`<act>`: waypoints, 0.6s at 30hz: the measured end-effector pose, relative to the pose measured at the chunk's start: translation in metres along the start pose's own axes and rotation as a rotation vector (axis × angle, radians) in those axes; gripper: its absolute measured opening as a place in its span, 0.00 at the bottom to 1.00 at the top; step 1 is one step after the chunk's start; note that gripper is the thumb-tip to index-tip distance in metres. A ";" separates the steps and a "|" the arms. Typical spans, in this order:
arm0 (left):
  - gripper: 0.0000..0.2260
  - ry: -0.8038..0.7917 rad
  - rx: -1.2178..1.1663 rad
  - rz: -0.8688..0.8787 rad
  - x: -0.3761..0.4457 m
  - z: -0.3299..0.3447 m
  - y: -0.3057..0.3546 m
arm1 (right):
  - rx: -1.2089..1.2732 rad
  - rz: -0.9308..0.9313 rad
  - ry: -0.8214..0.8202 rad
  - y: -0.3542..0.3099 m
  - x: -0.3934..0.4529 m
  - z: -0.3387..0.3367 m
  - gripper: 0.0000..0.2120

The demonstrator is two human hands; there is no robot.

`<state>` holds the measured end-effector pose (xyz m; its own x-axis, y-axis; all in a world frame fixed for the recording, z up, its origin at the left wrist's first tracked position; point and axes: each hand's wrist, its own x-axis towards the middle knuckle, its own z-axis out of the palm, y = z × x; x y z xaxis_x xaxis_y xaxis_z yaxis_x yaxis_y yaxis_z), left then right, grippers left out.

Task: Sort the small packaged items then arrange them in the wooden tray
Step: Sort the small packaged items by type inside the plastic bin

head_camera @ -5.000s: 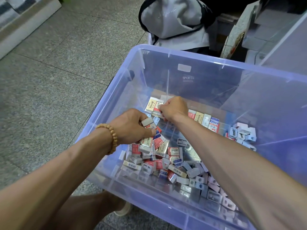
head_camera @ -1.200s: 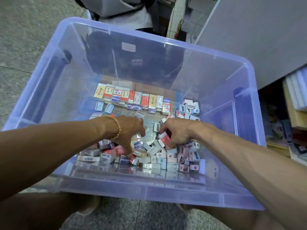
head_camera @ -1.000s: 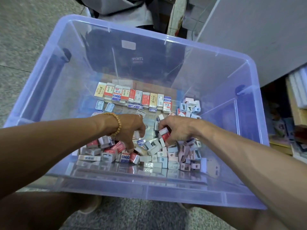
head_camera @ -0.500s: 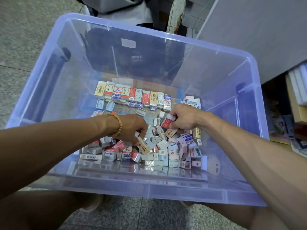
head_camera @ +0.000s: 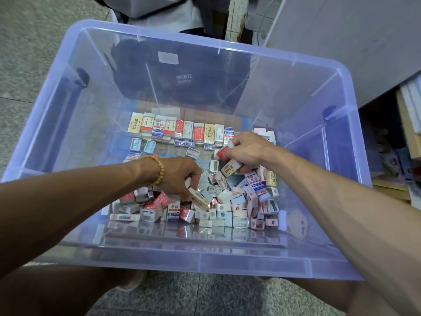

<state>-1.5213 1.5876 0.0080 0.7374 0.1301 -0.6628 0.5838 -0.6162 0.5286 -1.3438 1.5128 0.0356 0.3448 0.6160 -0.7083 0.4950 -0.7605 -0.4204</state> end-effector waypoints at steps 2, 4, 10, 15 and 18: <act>0.08 0.005 -0.037 -0.006 0.000 -0.002 -0.002 | 0.021 0.013 0.001 0.000 0.001 -0.001 0.14; 0.08 0.028 -0.072 -0.006 0.000 -0.002 -0.003 | 0.022 0.008 0.010 -0.001 0.001 0.000 0.13; 0.10 0.042 -0.087 0.039 0.001 0.009 -0.004 | -0.102 -0.052 0.090 -0.001 0.001 0.003 0.14; 0.10 0.040 -0.056 0.038 0.001 0.005 -0.001 | -0.024 -0.057 0.086 0.000 0.000 0.001 0.10; 0.10 0.041 -0.065 0.037 0.000 0.004 0.000 | 0.017 -0.047 0.098 -0.001 0.001 -0.004 0.04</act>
<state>-1.5226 1.5841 0.0058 0.7717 0.1406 -0.6203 0.5754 -0.5699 0.5866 -1.3405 1.5152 0.0378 0.3982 0.6673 -0.6294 0.4990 -0.7333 -0.4617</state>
